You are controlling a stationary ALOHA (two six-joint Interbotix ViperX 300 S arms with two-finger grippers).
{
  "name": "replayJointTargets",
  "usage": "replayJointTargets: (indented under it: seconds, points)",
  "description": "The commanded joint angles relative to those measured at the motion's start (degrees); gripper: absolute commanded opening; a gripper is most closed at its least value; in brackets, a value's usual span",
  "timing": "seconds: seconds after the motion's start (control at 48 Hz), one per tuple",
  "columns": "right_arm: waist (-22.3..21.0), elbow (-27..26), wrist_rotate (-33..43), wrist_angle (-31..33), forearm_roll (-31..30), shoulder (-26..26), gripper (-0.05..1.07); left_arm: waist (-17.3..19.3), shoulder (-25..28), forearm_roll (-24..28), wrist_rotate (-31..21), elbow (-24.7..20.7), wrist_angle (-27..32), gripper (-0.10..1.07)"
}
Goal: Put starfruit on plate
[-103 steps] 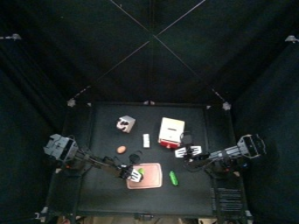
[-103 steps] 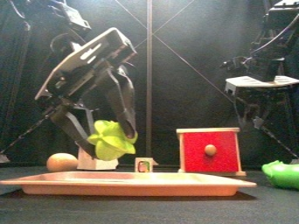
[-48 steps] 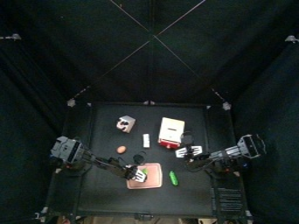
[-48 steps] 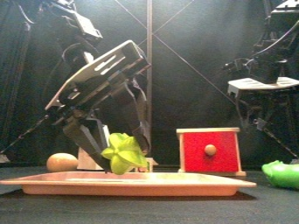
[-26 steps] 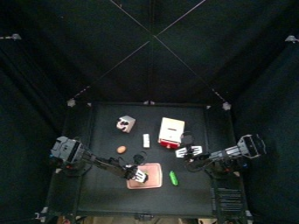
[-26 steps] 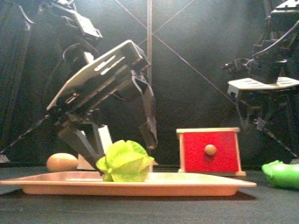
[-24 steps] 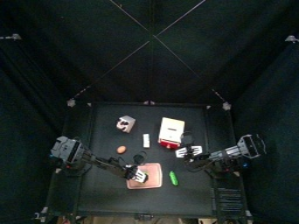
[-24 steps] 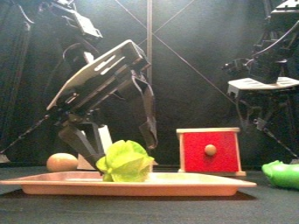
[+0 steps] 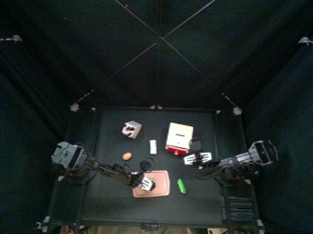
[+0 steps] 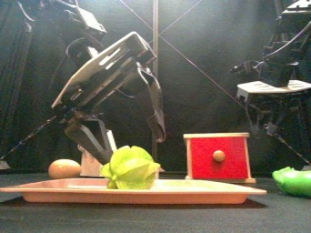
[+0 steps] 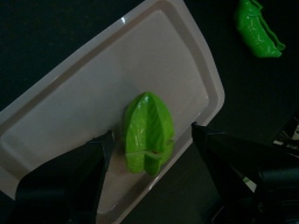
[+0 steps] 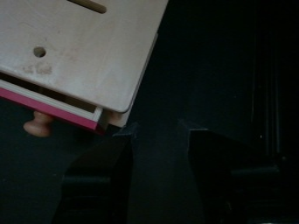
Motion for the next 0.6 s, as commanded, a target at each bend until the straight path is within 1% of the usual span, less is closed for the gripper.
replayJointTargets:
  seconds: [0.0, 0.583]
  points:
    - [0.1, -0.5, -0.1, 0.2, -0.2, -1.3, 0.79, 0.1, -1.8, 0.3, 0.2, -0.5, -0.2, 1.01]
    - [0.2, -0.4, -0.1, 0.1, -0.2, -1.3, 0.79, 0.2, -1.7, 1.0, 0.2, -0.4, -0.2, 1.01]
